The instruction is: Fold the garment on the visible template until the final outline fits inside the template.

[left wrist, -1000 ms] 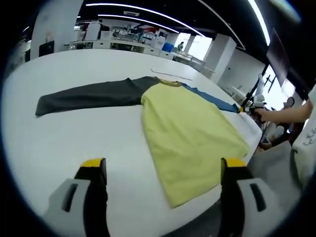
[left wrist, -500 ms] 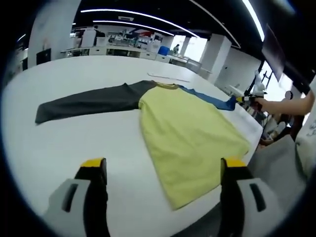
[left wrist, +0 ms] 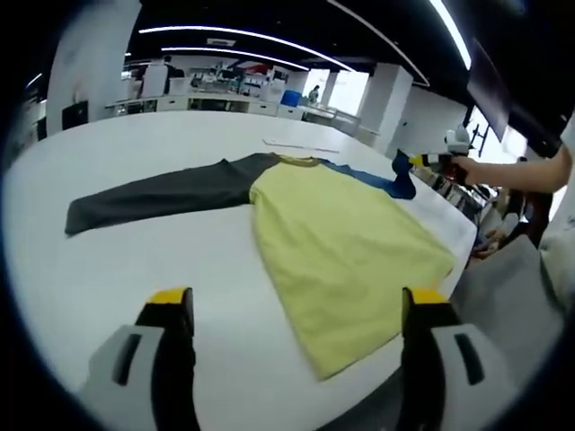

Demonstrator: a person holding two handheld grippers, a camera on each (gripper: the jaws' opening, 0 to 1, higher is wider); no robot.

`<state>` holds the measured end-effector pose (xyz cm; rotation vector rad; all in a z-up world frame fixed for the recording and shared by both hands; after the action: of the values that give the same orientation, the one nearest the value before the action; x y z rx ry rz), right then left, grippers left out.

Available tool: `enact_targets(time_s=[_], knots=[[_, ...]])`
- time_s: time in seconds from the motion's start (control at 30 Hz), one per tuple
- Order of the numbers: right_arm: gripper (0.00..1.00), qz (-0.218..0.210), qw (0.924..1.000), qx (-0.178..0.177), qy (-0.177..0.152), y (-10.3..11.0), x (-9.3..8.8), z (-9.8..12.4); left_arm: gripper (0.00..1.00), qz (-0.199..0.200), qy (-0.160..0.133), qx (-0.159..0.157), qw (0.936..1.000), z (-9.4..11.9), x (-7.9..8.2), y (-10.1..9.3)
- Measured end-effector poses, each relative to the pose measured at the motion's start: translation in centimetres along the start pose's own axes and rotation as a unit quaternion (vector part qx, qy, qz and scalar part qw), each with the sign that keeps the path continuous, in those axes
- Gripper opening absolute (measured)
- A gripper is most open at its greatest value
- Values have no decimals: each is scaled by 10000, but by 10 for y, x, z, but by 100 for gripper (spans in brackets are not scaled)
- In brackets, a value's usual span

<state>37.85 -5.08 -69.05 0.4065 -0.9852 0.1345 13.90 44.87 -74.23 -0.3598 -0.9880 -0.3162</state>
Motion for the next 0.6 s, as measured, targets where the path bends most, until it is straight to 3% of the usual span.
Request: enact_targets(time_s=[0.5, 0.6], knots=[[0, 38, 9974, 718, 96, 60, 21, -50, 93, -272, -44, 84, 9996, -1, -2, -7], [0, 194, 9951, 944, 203, 81, 22, -63, 93, -289, -62, 89, 9995, -2, -2, -6]])
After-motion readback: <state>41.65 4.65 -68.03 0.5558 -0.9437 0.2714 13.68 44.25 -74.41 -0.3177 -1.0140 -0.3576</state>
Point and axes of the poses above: the point that each gripper's makers call its tool centre point, and the gripper's own axes: z roughly backward along the fingers, y roughly to its left, x roughly out of its top, the point moved 10 cm from there along z, roughly backward along the fingers, and after that the axes turned 7 degrees about -z, right-handed, at the moved point
